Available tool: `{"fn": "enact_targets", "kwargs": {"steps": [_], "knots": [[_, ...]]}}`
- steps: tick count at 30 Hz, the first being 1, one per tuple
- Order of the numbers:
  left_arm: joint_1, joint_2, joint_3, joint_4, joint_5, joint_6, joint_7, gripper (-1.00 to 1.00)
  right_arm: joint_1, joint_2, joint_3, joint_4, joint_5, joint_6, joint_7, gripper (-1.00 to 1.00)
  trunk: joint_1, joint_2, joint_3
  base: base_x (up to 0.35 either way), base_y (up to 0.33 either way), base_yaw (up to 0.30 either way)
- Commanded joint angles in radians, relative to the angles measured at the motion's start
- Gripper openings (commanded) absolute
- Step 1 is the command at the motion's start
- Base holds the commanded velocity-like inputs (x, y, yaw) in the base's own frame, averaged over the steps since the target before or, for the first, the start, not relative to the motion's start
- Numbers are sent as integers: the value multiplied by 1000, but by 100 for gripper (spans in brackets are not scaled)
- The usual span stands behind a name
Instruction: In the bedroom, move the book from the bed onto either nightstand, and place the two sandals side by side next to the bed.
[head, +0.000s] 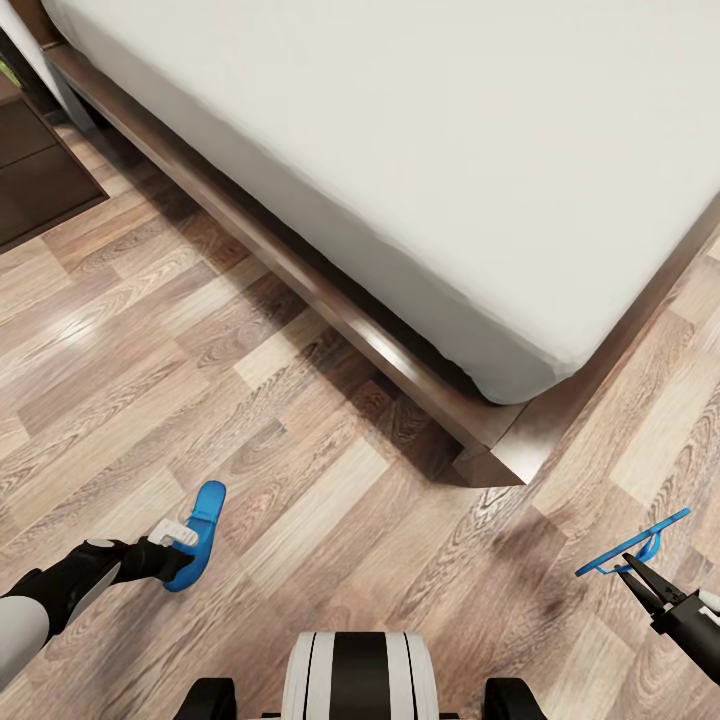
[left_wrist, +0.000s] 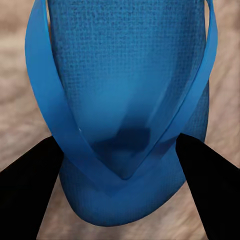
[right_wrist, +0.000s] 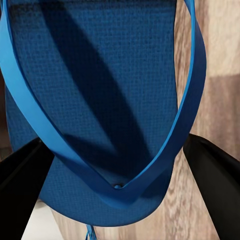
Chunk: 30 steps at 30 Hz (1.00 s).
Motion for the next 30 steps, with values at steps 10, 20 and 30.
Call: {"fn": "enact_targets", "kwargs": {"steps": [10, 20, 30], "knots": [[0, 0, 0, -2, 6, 13, 0, -100, 0, 0, -6, 0, 5, 12, 4, -100, 0, 0, -1, 0, 0, 0], [0, 1, 0, -2, 6, 7, 0, -100, 0, 0, -5, 2, 5, 11, 4, -100, 0, 0, -1, 0, 0, 0], [0, 2, 0, -2, 6, 5, -1, -100, 0, 1, -5, 2, 5, 10, 4, -100, 0, 0, -1, 0, 0, 0]]}}
